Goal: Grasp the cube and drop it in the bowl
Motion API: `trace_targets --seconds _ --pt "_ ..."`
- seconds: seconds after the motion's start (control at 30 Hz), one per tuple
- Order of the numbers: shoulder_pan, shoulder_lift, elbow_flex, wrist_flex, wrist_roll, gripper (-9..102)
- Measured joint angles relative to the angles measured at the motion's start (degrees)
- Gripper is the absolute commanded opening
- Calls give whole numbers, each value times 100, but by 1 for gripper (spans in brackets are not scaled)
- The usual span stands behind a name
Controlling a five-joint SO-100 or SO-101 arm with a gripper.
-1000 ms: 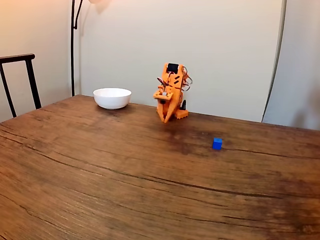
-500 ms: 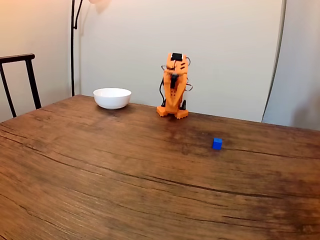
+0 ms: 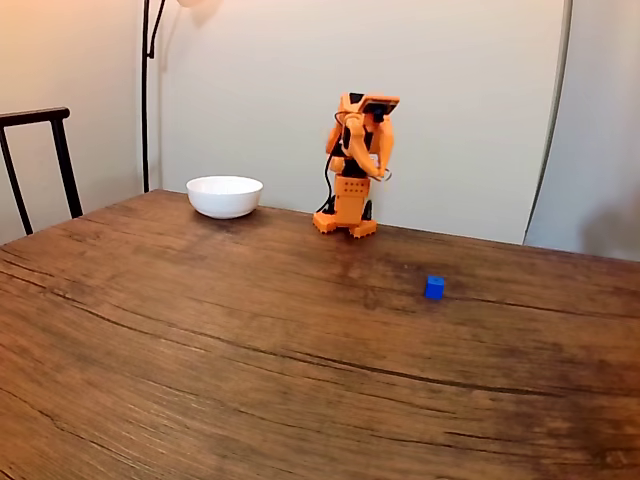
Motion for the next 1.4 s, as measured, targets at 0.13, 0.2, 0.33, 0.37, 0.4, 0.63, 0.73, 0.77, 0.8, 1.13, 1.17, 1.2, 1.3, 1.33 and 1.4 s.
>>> trace_targets --seconds 0.13,0.2,0.33,0.37,0.4,0.63,0.73,0.77,0.8,1.13,1.17,1.2,1.3,1.33,1.4 --pt "-264 0 0 -246 -53 0" --pt "-404 -44 -9 -360 -53 0" --pt "-694 -466 -9 -773 -53 0" --pt "-756 -650 -53 -896 -53 0" --pt "-809 -853 -141 -993 -53 0" --pt "-905 -2312 -1178 -1081 -53 0" --pt "-993 -2971 -1617 -1081 -53 0" --pt "-1055 -3190 -1749 -1081 -53 0" --pt "-1125 -3410 -1863 -1099 -53 0" --pt "-1397 -5467 -3067 -1134 -501 0" --pt "-1406 -5678 -3190 -1134 -501 0" --pt "-1389 -5889 -3349 -1134 -501 0" --pt "-1362 -6521 -3806 -1143 -510 0" --pt "-1362 -6741 -3973 -1143 -510 0" --pt "-1371 -7225 -4289 -1143 -589 0"
